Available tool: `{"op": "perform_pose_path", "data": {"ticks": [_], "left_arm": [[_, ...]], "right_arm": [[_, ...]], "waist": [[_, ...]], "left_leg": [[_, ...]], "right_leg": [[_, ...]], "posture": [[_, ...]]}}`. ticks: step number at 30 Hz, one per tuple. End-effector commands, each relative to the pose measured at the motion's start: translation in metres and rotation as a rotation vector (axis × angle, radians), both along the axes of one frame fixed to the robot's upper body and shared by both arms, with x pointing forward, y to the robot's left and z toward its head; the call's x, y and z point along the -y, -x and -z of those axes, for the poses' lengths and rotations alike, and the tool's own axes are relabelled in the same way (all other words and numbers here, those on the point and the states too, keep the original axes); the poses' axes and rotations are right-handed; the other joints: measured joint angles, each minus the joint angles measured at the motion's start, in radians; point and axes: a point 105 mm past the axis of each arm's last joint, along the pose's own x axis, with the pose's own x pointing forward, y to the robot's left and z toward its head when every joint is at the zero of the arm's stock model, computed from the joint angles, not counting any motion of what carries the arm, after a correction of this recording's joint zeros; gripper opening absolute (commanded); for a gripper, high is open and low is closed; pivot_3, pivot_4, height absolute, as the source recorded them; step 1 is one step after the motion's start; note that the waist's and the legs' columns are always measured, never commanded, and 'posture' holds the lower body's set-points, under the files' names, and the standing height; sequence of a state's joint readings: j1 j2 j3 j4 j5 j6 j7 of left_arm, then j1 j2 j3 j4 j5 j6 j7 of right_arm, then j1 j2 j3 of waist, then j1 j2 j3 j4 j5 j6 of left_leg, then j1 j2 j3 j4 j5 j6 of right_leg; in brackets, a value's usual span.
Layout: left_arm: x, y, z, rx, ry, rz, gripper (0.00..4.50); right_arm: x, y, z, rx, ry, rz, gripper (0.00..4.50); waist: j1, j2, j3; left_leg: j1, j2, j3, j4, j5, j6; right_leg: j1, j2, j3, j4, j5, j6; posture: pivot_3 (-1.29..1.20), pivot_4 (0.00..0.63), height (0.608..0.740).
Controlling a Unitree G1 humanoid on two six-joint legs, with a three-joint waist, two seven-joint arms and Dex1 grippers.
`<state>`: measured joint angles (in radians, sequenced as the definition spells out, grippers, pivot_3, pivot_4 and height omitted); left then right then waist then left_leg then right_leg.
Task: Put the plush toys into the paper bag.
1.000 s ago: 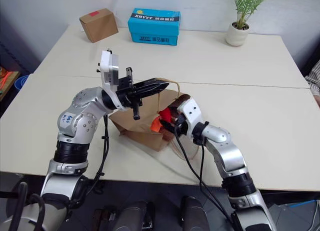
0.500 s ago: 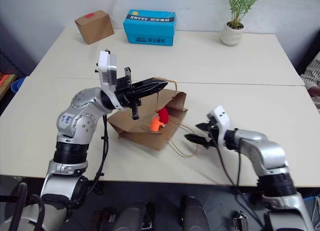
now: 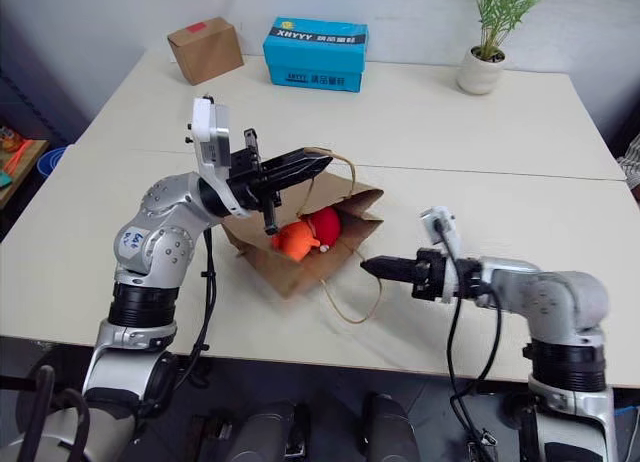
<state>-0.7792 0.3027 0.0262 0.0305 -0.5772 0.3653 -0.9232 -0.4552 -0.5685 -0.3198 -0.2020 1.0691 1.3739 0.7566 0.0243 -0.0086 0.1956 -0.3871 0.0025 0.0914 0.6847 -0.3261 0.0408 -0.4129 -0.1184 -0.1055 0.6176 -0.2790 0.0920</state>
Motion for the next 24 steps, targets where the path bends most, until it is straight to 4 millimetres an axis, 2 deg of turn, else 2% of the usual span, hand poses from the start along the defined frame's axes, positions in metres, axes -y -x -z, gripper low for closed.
{"op": "perform_pose_path", "data": {"ticks": [1,3,7,10,12,14,16,19,24], "left_arm": [[-0.003,-0.004,-0.017,0.059,0.05,-0.027,0.0],[-0.004,-0.016,-0.023,0.089,0.065,-0.084,0.0],[-0.003,-0.028,-0.029,0.114,0.082,-0.118,0.0],[-0.001,-0.031,-0.03,0.127,0.07,-0.104,0.0],[0.001,-0.032,-0.026,0.126,0.045,-0.08,0.0],[0.001,-0.03,-0.017,0.087,-0.021,-0.022,0.42],[-0.001,-0.027,-0.013,0.067,-0.064,0.008,0.87],[-0.009,-0.023,-0.011,0.06,-0.107,0.02,1.79],[-0.023,-0.016,-0.003,0.032,-0.196,0.026,3.37]], "right_arm": [[0.017,0.011,-0.043,0.102,-0.133,0.03,0.04],[0.03,0.008,-0.068,0.176,-0.182,0.105,0.04],[0.042,0.002,-0.09,0.224,-0.236,0.205,0.04],[0.048,-0.004,-0.099,0.241,-0.271,0.284,0.04],[0.047,-0.009,-0.095,0.235,-0.256,0.328,0.04],[0.044,-0.013,-0.075,0.187,-0.234,0.364,0.0],[0.043,-0.011,-0.068,0.212,-0.208,0.376,0.0],[0.042,-0.002,-0.069,0.291,-0.136,0.367,0.63],[0.047,0.014,-0.077,0.513,-0.039,0.341,2.35]], "waist": [[0.0,0.0,0.0],[0.0,0.0,0.0],[0.0,0.0,0.0],[-0.001,0.0,0.0],[-0.001,0.0,0.0],[-0.001,0.0,0.0],[-0.001,0.0,0.0],[-0.001,0.001,0.0],[-0.001,0.0,0.0]], "left_leg": [[0.0,0.0,0.0,0.0,0.0,0.0],[0.0,0.0,0.0,0.0,0.0,0.0],[0.0,0.0,0.001,0.0,0.0,0.001],[0.0,-0.001,0.002,0.0,0.0,0.001],[0.0,-0.001,0.003,0.0,0.0,0.001],[0.0,-0.001,0.003,0.0,0.0,0.001],[0.0,0.0,0.003,-0.001,0.0,0.001],[-0.001,-0.001,0.004,-0.001,-0.001,0.002],[-0.001,0.0,0.002,-0.001,-0.001,0.003]], "right_leg": [[0.0,0.0,0.0,0.0,0.0,0.0],[0.0,0.0,0.0,0.0,0.0,0.0],[0.0,0.001,0.0,0.0,0.0,0.0],[0.0,0.002,-0.001,-0.001,0.0,0.0],[-0.001,0.002,-0.002,0.0,0.0,0.0],[-0.001,0.003,-0.002,0.0,0.0,0.0],[-0.001,0.003,-0.002,-0.001,0.0,0.0],[-0.002,0.003,-0.002,-0.001,0.001,0.001],[-0.001,0.003,-0.001,-0.003,0.001,0.002]], "posture": [[0.0,0.15,0.74],[0.0,0.15,0.74],[0.0,0.15,0.74],[0.0,0.15,0.74],[0.0,0.15,0.74],[0.0,0.15,0.74],[0.0,0.15,0.74],[0.0,0.15,0.74],[0.0,0.15,0.74]]}}
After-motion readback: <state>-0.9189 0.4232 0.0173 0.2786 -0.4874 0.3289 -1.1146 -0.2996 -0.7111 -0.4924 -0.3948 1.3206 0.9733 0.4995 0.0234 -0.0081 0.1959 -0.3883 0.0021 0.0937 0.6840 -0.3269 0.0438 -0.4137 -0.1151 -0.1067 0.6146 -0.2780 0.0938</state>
